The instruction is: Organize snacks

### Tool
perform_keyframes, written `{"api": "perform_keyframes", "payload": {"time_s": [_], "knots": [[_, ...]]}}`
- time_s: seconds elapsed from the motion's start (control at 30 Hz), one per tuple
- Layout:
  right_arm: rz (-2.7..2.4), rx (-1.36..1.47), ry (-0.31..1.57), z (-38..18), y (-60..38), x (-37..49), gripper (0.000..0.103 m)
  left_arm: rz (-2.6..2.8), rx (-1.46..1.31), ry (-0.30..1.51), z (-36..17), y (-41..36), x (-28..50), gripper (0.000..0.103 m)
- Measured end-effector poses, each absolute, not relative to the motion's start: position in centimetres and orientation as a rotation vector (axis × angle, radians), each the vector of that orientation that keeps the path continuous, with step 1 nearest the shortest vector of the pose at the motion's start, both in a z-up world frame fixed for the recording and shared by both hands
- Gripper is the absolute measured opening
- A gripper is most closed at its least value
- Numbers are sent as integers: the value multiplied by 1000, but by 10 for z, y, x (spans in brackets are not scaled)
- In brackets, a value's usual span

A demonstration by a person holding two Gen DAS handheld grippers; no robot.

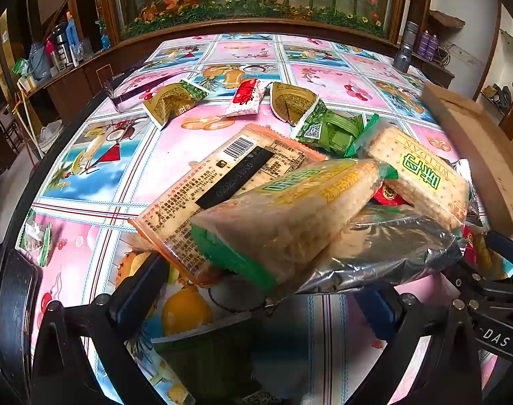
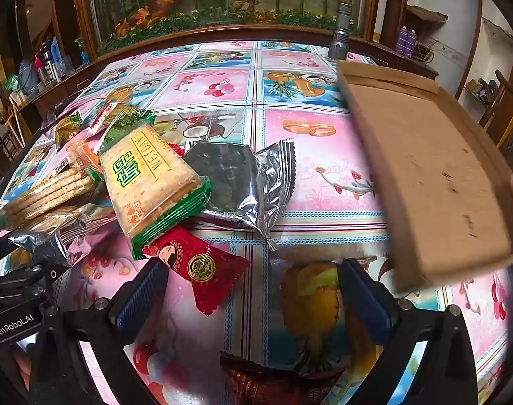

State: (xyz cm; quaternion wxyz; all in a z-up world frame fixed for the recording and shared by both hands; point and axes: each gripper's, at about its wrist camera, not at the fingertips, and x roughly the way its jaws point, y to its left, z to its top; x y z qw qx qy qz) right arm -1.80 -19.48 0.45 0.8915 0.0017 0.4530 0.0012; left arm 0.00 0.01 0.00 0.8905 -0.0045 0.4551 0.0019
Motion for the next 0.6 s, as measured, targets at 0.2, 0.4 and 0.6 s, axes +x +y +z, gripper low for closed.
{"api": "perform_keyframes", "payload": {"time_s": [0.2, 0.4, 0.6], "knots": [[12, -2, 938, 3, -193, -18, 103, 4, -9, 945, 0, 0, 0, 103], [11, -4, 937, 3, -194, -14, 103, 4, -9, 945, 0, 0, 0, 103], [12, -2, 938, 4, -193, -18, 103, 4, -9, 945, 0, 0, 0, 103]]}}
